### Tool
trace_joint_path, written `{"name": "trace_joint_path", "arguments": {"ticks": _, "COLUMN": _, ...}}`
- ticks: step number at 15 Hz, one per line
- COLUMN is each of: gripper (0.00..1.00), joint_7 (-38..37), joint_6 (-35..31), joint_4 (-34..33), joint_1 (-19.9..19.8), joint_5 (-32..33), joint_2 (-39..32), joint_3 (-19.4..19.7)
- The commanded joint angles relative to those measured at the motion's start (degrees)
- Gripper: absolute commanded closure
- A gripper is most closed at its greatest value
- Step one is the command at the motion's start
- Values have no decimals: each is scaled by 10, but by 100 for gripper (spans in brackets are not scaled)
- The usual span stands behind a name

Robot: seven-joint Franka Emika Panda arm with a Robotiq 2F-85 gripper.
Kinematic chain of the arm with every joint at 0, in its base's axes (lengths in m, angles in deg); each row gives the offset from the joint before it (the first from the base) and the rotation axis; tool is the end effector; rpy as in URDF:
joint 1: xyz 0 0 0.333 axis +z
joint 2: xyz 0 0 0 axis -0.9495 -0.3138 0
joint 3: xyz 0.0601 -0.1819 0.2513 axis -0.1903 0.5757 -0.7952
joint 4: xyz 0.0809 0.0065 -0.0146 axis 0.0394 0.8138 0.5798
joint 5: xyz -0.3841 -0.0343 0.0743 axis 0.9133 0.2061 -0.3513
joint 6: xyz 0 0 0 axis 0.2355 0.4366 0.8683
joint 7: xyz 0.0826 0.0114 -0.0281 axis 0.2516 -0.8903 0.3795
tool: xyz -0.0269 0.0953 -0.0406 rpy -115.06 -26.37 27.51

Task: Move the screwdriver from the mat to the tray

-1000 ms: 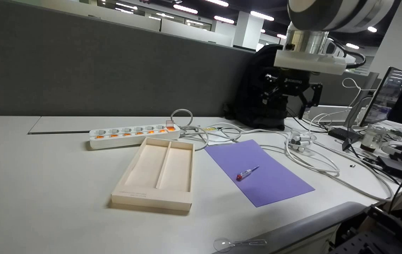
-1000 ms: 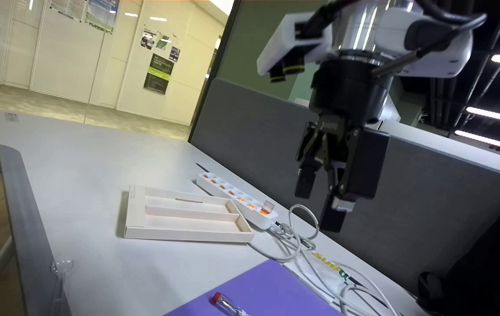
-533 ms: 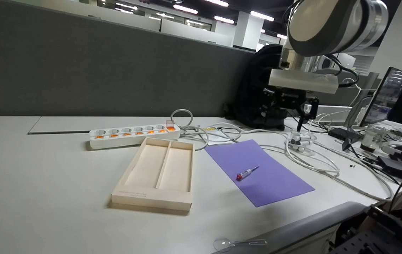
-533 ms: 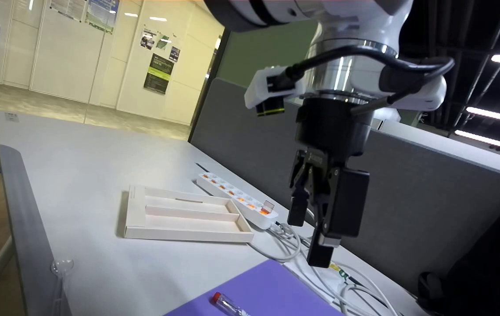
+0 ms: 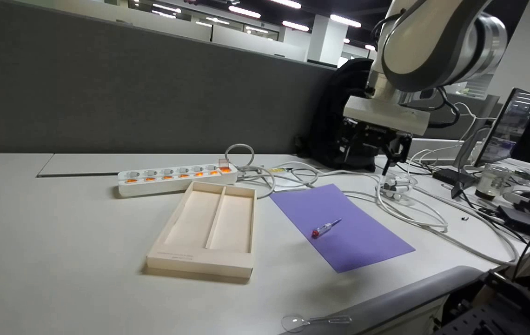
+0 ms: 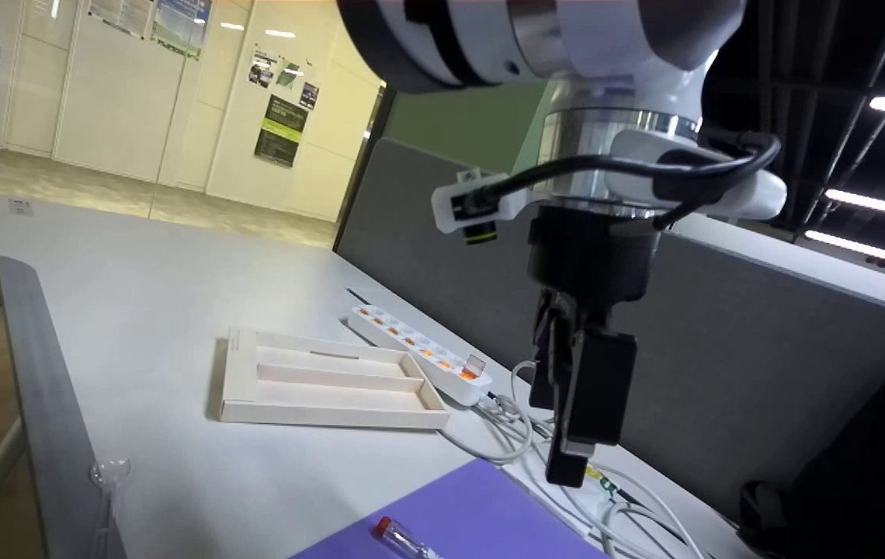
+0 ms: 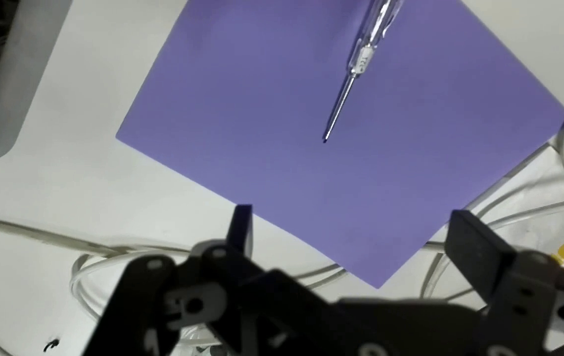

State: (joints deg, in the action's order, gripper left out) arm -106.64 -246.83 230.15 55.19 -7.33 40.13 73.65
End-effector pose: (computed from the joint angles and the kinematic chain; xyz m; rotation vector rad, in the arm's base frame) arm 0.4194 -0.1096 0.2708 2.7053 -1.3871 0.3668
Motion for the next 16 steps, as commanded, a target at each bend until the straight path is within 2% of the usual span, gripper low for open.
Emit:
{"name": "trace_joint_path", "arguments": {"ticks": 1, "gripper": 0, "joint_7": -41, "joint_6": -74, "joint_4": -15, "joint_1": 26, "joint_5": -27, "joint_2": -70, "joint_3": 28}}
{"name": "trace_joint_path", "arguments": {"ticks": 2, "gripper": 0, "joint_7": -20, "joint_6": -89, "joint_4": -17, "joint_1": 10, "joint_5": -66, "joint_2": -95, "joint_3": 4}}
{"name": "trace_joint_path", "arguments": {"ticks": 4, "gripper": 0, "joint_7": 20, "joint_6": -105, "joint_4": -26, "joint_1": 4, "joint_5": -154, "joint_2": -139, "joint_3": -22}}
{"name": "trace_joint_path", "arguments": {"ticks": 5, "gripper": 0, "joint_7": 58, "joint_6": -106, "joint_4": -32, "joint_1": 34, "joint_5": -217, "joint_2": -157, "joint_3": -6}}
{"name": "trace_joint_path", "arguments": {"ticks": 7, "gripper": 0, "joint_7": 123, "joint_6": -106, "joint_4": -50, "joint_1": 33, "joint_5": -314, "joint_2": -193, "joint_3": -29}}
{"name": "trace_joint_path", "arguments": {"ticks": 9, "gripper": 0, "joint_7": 178, "joint_6": -103, "joint_4": -71, "joint_1": 28, "joint_5": -381, "joint_2": -220, "joint_3": -47}}
{"name": "trace_joint_path", "arguments": {"ticks": 12, "gripper": 0, "joint_7": 236, "joint_6": -97, "joint_4": -97, "joint_1": 31, "joint_5": -443, "joint_2": -246, "joint_3": -54}}
{"name": "trace_joint_path", "arguments": {"ticks": 16, "gripper": 0, "joint_7": 278, "joint_6": -79, "joint_4": -111, "joint_1": 45, "joint_5": -479, "joint_2": -269, "joint_3": -41}}
